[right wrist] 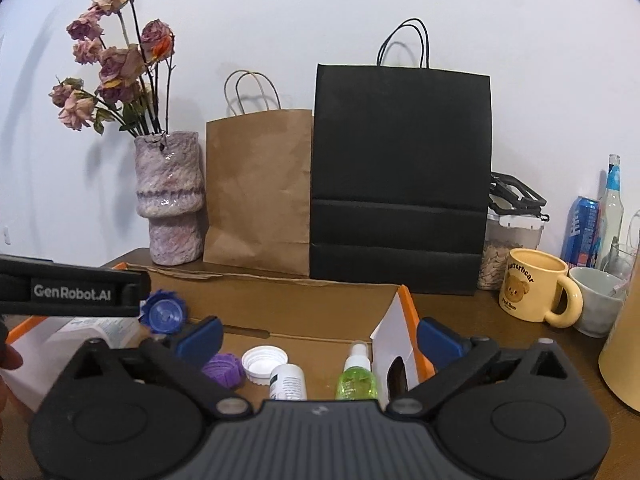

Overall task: Organize rigid objects
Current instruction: 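Lift both open grippers up out of the red box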

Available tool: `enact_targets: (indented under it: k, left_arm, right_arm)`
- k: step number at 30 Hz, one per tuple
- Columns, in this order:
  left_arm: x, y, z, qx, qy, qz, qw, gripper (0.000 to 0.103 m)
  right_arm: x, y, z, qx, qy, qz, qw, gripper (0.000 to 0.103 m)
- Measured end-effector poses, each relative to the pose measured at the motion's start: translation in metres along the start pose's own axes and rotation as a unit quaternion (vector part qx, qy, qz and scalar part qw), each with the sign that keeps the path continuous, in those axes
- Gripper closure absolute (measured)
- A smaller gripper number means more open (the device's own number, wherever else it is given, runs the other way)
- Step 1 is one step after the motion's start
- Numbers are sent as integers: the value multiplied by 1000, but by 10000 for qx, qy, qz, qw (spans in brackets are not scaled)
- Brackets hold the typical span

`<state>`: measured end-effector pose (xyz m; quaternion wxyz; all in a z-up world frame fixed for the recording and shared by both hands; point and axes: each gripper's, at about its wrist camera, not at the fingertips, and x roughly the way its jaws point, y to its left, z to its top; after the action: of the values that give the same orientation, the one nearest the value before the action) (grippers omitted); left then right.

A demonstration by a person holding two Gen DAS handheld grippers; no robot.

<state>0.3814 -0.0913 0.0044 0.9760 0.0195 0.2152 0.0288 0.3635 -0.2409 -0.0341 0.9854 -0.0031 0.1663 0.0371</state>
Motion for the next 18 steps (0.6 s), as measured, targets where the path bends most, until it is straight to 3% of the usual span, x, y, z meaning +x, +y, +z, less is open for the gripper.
enact_targets:
  k: [18]
  left_arm:
    - [-8,7,2,-127,-41,-18,9999,0]
  right_arm:
    - [-6,-6,1,196,4,42,9998,0]
